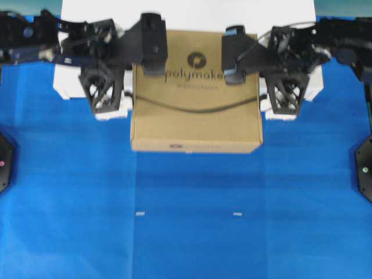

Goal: Place the cardboard box on the stand after clamping it between your arms.
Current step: 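Lift the clamped box and carry it back toward the white stand, then lower the box onto the white stand with both grippers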

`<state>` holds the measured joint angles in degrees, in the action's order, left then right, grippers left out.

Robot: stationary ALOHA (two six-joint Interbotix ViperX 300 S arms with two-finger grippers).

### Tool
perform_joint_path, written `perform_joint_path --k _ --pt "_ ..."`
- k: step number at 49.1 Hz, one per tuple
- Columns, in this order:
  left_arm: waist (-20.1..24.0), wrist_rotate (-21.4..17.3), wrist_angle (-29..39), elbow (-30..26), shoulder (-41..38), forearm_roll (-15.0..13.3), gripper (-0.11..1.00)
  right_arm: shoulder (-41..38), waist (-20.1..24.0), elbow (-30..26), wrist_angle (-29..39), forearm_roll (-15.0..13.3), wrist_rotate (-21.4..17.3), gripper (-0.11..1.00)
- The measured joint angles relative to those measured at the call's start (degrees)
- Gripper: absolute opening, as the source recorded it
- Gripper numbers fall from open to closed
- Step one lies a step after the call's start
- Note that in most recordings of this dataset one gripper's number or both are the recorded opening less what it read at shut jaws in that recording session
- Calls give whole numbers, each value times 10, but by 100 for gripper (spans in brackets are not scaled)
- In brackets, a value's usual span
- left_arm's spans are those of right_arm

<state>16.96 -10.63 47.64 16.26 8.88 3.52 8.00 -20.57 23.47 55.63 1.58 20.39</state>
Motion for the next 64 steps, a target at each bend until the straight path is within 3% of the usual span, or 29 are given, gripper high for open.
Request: perform_joint_path --k 20,29,37,47,64 --pt "77 -63 0 -10 -48 3 85 -36 -91 -65 -7 55 117 99" --pt "108 -88 0 -41 -73 4 85 -64 -129 -84 -7 78 166 99" --pt "133 -106 0 -75 -90 5 85 -89 -162 -93 -8 95 192 99" --pt "157 -106 0 -108 -115 5 85 -112 -189 -117 -11 96 221 99" --pt "178 -120 0 -112 -154 6 85 -154 -212 -164 -11 117 275 99"
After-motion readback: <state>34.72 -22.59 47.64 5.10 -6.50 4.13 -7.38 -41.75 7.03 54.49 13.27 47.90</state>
